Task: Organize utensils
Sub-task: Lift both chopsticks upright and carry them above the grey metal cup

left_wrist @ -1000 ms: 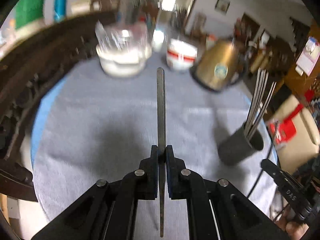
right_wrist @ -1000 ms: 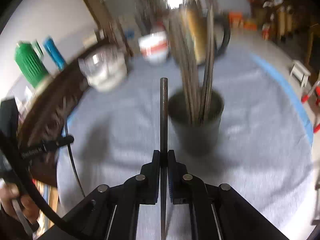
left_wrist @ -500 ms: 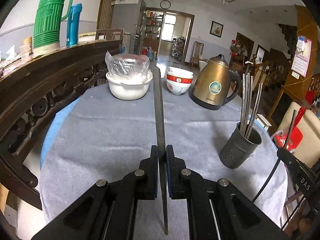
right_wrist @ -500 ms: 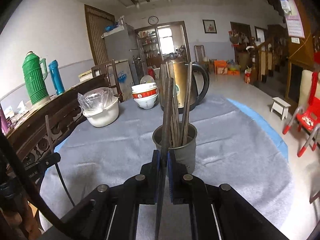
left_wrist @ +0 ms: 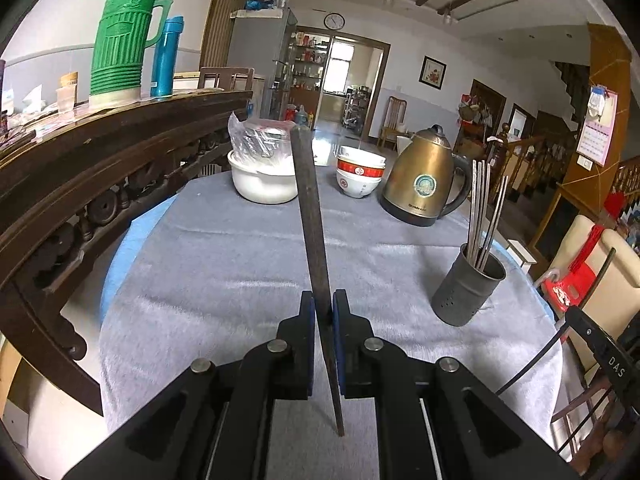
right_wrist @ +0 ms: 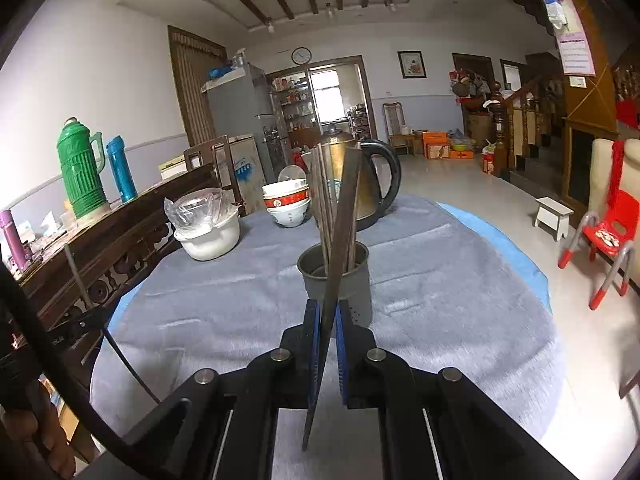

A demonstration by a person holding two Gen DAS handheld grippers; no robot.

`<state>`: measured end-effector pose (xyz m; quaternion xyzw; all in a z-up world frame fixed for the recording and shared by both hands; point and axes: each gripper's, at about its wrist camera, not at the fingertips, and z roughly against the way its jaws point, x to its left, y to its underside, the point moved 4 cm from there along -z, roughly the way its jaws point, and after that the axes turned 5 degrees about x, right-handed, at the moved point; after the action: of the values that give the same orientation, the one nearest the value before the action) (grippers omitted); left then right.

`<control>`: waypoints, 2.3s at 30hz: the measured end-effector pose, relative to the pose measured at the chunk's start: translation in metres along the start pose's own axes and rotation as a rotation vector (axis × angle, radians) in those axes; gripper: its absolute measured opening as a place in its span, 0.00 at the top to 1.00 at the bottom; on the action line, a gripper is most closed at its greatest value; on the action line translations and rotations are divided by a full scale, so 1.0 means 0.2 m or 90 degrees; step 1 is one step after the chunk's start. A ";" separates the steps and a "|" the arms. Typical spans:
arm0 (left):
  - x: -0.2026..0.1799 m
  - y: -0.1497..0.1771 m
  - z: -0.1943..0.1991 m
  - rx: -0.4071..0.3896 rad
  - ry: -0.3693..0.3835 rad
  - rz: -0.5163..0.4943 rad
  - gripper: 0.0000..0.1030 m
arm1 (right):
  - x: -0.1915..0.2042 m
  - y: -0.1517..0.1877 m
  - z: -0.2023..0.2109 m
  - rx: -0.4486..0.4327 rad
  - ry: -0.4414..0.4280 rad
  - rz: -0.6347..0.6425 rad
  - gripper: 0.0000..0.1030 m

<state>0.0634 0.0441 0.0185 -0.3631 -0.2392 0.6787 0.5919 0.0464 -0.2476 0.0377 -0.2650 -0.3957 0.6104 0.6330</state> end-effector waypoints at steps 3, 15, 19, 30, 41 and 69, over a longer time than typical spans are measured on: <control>0.01 0.01 0.01 -0.001 0.000 0.004 0.91 | -0.02 0.01 0.02 0.000 0.001 -0.010 0.92; 0.02 -0.04 0.01 0.014 0.026 0.045 0.92 | -0.03 -0.04 0.02 -0.006 -0.020 -0.044 0.93; 0.02 -0.09 0.03 0.017 0.057 0.075 0.92 | -0.06 -0.11 0.06 -0.023 -0.031 -0.068 0.93; -0.08 -0.16 -0.02 0.050 0.010 0.054 0.92 | -0.12 -0.17 0.11 -0.029 -0.049 -0.104 0.93; -0.09 -0.15 -0.06 0.080 -0.024 0.037 0.92 | -0.13 -0.16 0.11 -0.010 -0.064 -0.110 0.93; -0.18 -0.38 -0.05 0.038 0.072 0.088 0.92 | -0.17 -0.32 0.14 -0.052 -0.064 -0.122 0.93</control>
<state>0.1194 0.0224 0.0771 -0.3986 -0.1593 0.7030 0.5671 0.0622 -0.2925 0.0999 -0.2207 -0.4748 0.5430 0.6565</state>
